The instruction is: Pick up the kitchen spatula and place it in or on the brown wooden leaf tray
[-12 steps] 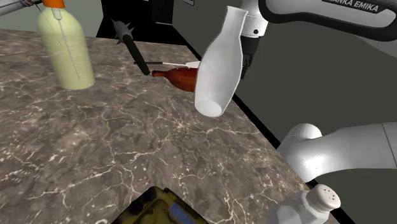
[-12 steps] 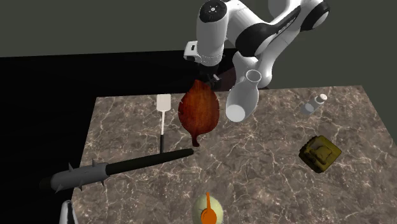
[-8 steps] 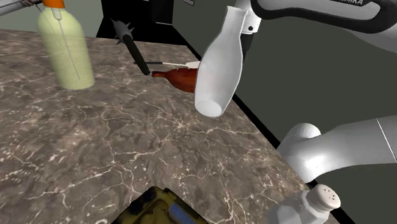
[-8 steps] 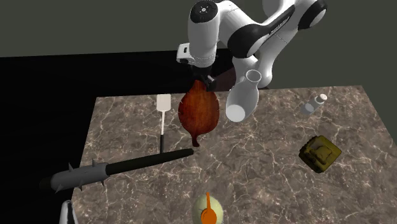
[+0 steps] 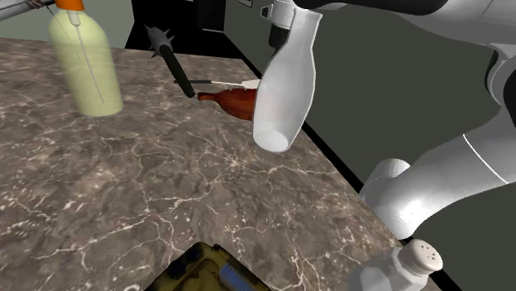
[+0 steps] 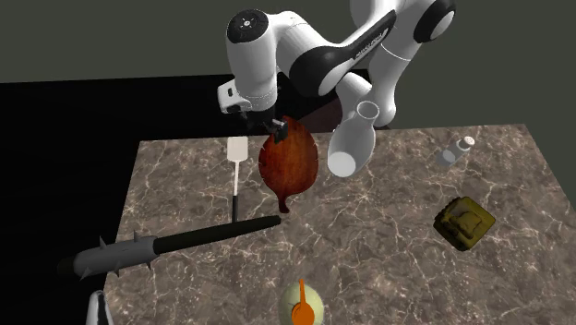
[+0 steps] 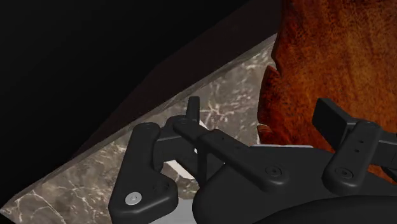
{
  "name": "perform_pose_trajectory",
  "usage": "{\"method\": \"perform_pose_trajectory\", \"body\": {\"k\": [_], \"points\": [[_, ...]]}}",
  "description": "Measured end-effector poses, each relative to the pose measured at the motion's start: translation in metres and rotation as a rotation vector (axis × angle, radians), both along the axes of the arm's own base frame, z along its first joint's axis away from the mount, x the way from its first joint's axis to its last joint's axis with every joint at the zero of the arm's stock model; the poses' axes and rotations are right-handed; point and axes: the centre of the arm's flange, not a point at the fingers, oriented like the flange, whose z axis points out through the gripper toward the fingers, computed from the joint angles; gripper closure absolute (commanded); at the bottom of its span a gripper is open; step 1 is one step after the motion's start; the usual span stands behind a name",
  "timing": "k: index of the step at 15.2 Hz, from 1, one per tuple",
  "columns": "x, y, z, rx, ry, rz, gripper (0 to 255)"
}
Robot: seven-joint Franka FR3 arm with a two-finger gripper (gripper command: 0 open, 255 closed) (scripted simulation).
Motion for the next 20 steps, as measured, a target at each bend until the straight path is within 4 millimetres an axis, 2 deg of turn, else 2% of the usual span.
{"method": "perform_pose_trajectory", "body": {"k": [7, 11, 14, 20], "points": [[0.084, 0.027, 0.01, 0.037, -0.024, 0.334, 0], [0.125, 0.052, 0.015, 0.057, -0.038, 0.522, 0], [0.133, 0.06, 0.006, 0.062, -0.042, 0.564, 0], [0.135, 0.062, -0.019, 0.063, -0.042, 0.571, 0]]}}
